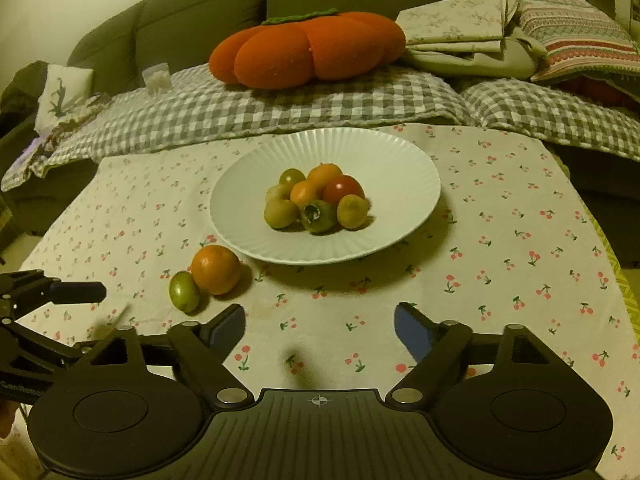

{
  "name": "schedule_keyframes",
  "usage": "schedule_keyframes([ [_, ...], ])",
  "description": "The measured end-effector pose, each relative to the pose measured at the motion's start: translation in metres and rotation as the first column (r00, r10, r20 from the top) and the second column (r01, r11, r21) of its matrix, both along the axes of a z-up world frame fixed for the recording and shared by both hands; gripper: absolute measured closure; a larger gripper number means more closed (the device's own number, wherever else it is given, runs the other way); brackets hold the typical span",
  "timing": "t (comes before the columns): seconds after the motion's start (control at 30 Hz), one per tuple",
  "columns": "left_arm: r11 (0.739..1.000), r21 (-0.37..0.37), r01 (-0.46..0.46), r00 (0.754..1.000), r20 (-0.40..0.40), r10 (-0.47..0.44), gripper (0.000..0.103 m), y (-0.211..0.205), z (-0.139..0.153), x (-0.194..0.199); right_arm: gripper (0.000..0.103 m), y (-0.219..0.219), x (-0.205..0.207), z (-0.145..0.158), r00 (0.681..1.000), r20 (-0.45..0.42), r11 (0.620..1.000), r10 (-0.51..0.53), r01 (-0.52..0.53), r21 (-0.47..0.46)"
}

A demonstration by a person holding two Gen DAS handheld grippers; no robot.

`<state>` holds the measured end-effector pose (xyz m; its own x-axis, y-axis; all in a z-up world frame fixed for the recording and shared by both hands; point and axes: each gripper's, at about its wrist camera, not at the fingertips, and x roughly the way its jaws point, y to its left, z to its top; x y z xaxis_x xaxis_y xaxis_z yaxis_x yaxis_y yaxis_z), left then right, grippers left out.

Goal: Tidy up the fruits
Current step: 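Withdraw both open tools from the plate toward the last fruits, then close the left tool on a green lime while the right tool grasps the orange tangerine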

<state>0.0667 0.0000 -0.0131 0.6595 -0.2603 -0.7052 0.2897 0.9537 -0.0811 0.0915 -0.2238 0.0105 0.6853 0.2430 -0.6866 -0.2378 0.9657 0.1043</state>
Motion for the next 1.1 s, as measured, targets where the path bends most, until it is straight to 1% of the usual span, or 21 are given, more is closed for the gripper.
schedule_keyframes([
  [0.1,1.0,0.022,-0.02,1.0,-0.005,0.02,0.006,0.001,-0.008,0.002,0.012,0.003,-0.002,-0.003,1.0,0.0,1.0,0.001,-0.001,-0.013],
  [0.3,0.998,0.058,-0.021,1.0,0.011,0.02,0.006,-0.003,-0.02,0.008,0.01,0.007,-0.004,-0.012,1.0,-0.016,0.999,0.002,-0.002,-0.038],
  [0.43,0.999,0.047,-0.011,0.999,0.032,0.01,0.009,-0.007,-0.021,0.013,0.01,0.008,-0.004,-0.016,1.0,-0.024,0.999,0.003,-0.004,-0.051],
  [0.5,0.999,0.033,0.0,0.999,0.036,-0.001,0.013,-0.008,-0.021,0.016,0.01,0.008,-0.003,-0.017,1.0,-0.026,0.999,0.001,-0.002,-0.054],
  [0.53,1.0,0.027,0.005,0.999,0.039,-0.006,0.017,-0.01,-0.021,0.018,0.01,0.008,-0.003,-0.018,1.0,-0.026,0.998,-0.001,0.0,-0.055],
  [0.6,0.999,0.032,0.01,0.998,0.054,-0.012,0.022,-0.013,-0.02,0.02,0.01,0.007,-0.002,-0.019,1.0,-0.028,0.998,-0.006,0.005,-0.056],
  [0.67,0.999,0.039,0.025,0.997,0.068,-0.028,0.036,-0.016,-0.019,0.022,0.01,0.005,-0.001,-0.02,0.999,-0.031,0.998,-0.011,0.01,-0.056],
  [0.7,0.999,0.039,0.034,0.997,0.066,-0.037,0.04,-0.018,-0.018,0.025,0.01,0.005,-0.001,-0.02,0.999,-0.031,0.998,-0.014,0.012,-0.057],
  [0.73,0.999,0.036,0.04,0.997,0.064,-0.042,0.048,-0.02,-0.018,0.027,0.01,0.004,0.0,-0.02,0.999,-0.032,0.998,-0.015,0.013,-0.058],
  [0.77,0.999,0.034,0.04,0.997,0.064,-0.043,0.053,-0.02,-0.018,0.028,0.01,0.004,0.0,-0.021,0.999,-0.032,0.998,-0.015,0.013,-0.06],
  [0.93,0.999,0.007,0.051,0.997,0.063,-0.051,0.07,-0.022,-0.017,0.032,0.01,0.003,0.001,-0.022,0.999,-0.035,0.998,-0.017,0.015,-0.063],
  [0.97,0.998,0.004,0.057,0.996,0.064,-0.057,0.071,-0.022,-0.017,0.032,0.01,0.003,0.001,-0.022,0.999,-0.035,0.998,-0.016,0.014,-0.064],
  [1.1,0.997,0.018,0.068,0.995,0.067,-0.069,0.072,-0.024,-0.017,0.03,0.01,0.004,0.001,-0.022,0.999,-0.034,0.998,-0.012,0.01,-0.065],
])
